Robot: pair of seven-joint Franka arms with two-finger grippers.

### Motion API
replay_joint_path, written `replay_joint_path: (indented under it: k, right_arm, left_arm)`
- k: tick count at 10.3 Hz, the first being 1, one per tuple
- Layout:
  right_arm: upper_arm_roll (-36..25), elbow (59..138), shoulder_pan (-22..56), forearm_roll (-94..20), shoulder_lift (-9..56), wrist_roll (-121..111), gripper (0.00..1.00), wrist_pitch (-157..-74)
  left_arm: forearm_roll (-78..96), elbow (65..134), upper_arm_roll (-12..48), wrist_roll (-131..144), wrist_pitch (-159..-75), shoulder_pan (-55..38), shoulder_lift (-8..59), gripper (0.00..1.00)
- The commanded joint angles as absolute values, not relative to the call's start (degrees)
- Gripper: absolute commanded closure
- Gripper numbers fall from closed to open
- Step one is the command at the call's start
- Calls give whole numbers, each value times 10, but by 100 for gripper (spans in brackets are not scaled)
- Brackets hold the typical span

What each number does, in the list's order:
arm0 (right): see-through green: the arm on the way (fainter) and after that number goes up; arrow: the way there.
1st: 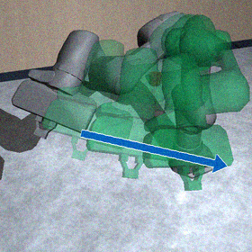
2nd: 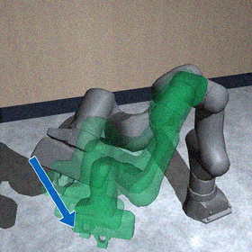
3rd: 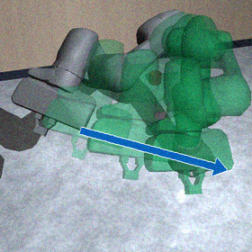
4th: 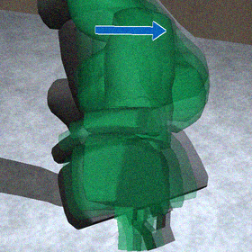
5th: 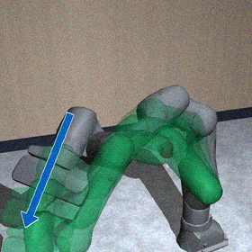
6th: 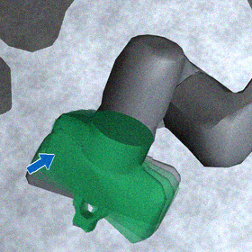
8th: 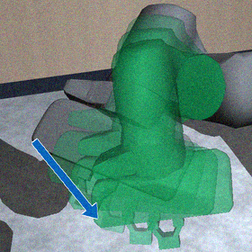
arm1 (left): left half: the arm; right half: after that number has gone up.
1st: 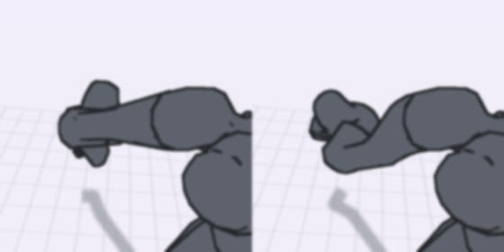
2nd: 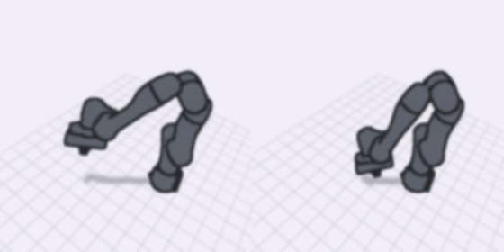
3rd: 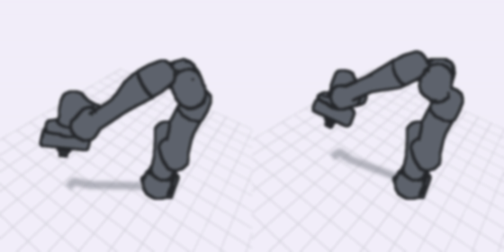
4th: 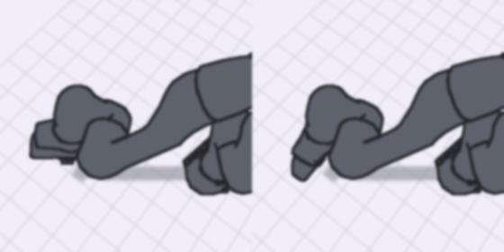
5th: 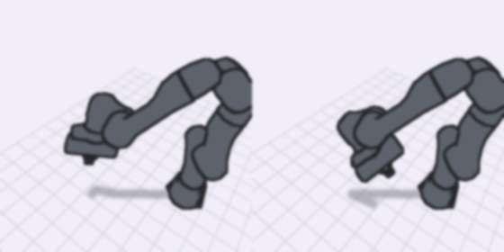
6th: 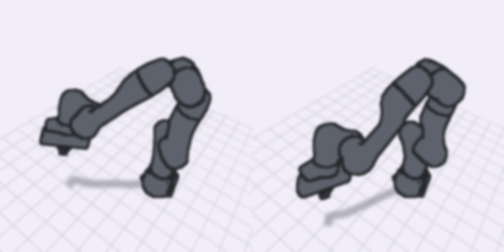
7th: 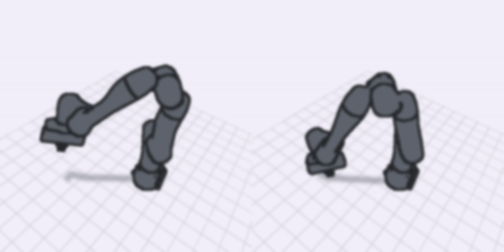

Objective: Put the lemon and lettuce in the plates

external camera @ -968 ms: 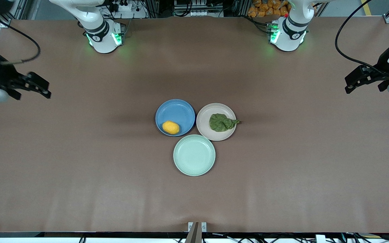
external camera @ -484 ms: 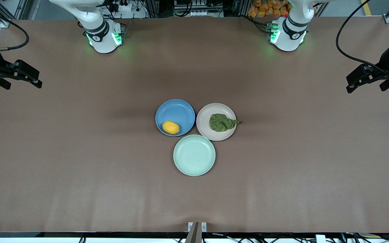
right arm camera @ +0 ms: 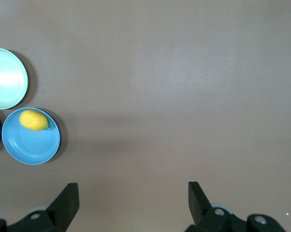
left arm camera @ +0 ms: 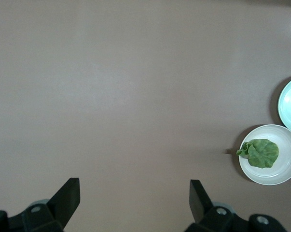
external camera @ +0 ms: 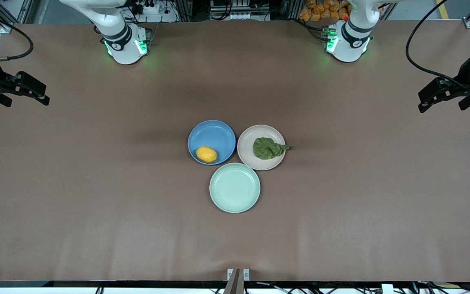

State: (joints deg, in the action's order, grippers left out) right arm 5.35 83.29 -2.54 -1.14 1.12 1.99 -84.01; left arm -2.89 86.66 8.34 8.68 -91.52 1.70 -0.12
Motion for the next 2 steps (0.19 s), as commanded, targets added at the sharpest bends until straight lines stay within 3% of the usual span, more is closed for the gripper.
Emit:
replay_joint_path:
  k: [1,2]
  right_arm:
    - [60,817,-36,-19,17,13,0,-830]
    - [60,818,-35,-19,17,14,0,-830]
  left_arm:
    - [-33,858,82,78,-909,15,-3,0]
    - [-33,858,82,78,-909,15,-3,0]
